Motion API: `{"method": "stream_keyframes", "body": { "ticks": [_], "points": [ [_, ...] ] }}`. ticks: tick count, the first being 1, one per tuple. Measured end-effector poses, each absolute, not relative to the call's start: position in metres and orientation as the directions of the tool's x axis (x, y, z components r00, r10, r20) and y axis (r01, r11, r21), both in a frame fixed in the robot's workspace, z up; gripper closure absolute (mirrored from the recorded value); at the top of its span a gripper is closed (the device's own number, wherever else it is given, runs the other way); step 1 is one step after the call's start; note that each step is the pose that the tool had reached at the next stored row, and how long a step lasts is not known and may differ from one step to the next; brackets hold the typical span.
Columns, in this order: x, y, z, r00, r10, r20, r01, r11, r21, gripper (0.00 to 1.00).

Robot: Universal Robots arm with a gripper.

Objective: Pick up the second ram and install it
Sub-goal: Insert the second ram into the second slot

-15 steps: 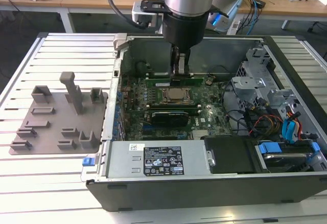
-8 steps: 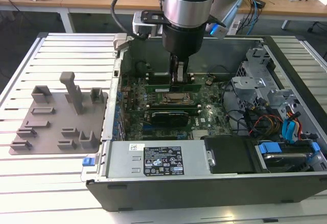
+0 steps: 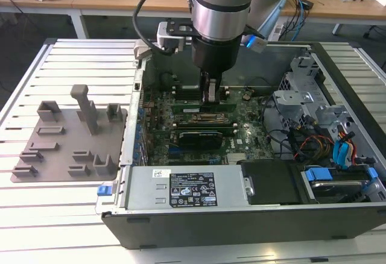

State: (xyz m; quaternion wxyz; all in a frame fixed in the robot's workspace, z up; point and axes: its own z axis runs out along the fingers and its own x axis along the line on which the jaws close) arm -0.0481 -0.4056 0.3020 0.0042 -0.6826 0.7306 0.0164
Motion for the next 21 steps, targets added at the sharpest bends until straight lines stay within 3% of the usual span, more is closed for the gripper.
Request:
{"method": "stream_keyframes", "body": {
  "ticks": [8,21],
  "points": [
    [-0.048,-0.388,0.292,-0.068,-0.997,-0.028,-0.998,0.067,0.018,0.86],
    [-0.048,-0.387,0.275,-0.068,-0.997,-0.029,-0.998,0.068,0.018,0.86]
  ]
}}
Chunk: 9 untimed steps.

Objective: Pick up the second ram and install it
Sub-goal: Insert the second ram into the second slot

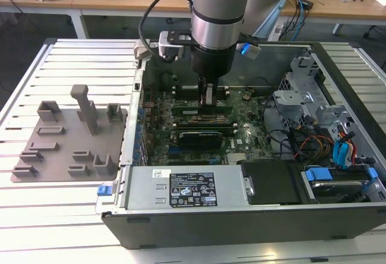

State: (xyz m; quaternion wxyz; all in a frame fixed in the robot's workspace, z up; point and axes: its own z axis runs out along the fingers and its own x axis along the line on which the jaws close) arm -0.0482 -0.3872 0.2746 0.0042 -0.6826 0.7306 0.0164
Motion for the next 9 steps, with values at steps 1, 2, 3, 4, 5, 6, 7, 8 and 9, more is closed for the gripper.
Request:
{"method": "stream_keyframes", "body": {
  "ticks": [1,2,3,4,5,6,7,8,9],
  "points": [
    [-0.048,-0.387,0.274,-0.068,-0.997,-0.028,-0.998,0.068,0.018,0.86],
    [-0.048,-0.387,0.272,-0.068,-0.997,-0.029,-0.998,0.068,0.018,0.86],
    [-0.048,-0.387,0.269,-0.068,-0.997,-0.029,-0.998,0.068,0.018,0.86],
    [-0.046,-0.386,0.266,-0.072,-0.997,-0.028,-0.997,0.071,0.018,0.86],
    [-0.044,-0.385,0.264,-0.078,-0.997,-0.029,-0.997,0.077,0.018,0.86],
    [-0.041,-0.385,0.262,-0.089,-0.996,-0.027,-0.996,0.089,0.018,0.86],
    [-0.039,-0.384,0.260,-0.089,-0.996,-0.027,-0.996,0.089,0.018,0.86],
    [-0.038,-0.384,0.259,-0.089,-0.996,-0.027,-0.996,0.089,0.018,0.86],
    [-0.037,-0.384,0.257,-0.089,-0.996,-0.027,-0.996,0.089,0.018,0.86]
  ]
}}
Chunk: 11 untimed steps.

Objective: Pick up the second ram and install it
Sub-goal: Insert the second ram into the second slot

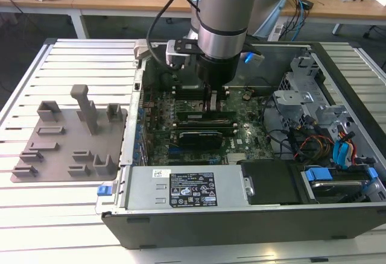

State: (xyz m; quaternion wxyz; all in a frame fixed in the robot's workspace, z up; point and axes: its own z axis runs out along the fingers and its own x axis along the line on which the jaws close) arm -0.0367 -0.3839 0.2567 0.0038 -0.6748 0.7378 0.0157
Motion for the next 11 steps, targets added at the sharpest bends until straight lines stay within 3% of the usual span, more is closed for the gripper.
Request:
{"method": "stream_keyframes", "body": {
  "ticks": [11],
  "points": [
    [-0.033,-0.378,0.238,-0.067,-0.997,-0.024,-0.998,0.067,0.018,0.86]
  ]
}}
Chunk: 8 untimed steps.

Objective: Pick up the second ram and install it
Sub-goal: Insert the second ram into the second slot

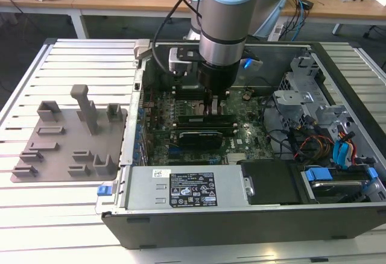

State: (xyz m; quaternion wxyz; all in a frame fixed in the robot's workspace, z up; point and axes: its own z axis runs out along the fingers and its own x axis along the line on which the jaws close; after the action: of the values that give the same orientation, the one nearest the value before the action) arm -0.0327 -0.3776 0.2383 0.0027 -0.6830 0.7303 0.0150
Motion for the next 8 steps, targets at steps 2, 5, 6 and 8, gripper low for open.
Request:
{"method": "stream_keyframes", "body": {
  "ticks": [2,5,6,8],
  "points": [
    [-0.0325,-0.3771,0.2370,-0.064,-0.998,-0.024,-0.998,0.064,0.018,0.86],
    [-0.0325,-0.3769,0.2339,-0.064,-0.998,-0.024,-0.998,0.064,0.018,0.86],
    [-0.0325,-0.3769,0.2332,-0.064,-0.998,-0.024,-0.998,0.064,0.018,0.86],
    [-0.0328,-0.3769,0.2304,-0.064,-0.998,-0.024,-0.998,0.064,0.018,0.86]
  ]
}}
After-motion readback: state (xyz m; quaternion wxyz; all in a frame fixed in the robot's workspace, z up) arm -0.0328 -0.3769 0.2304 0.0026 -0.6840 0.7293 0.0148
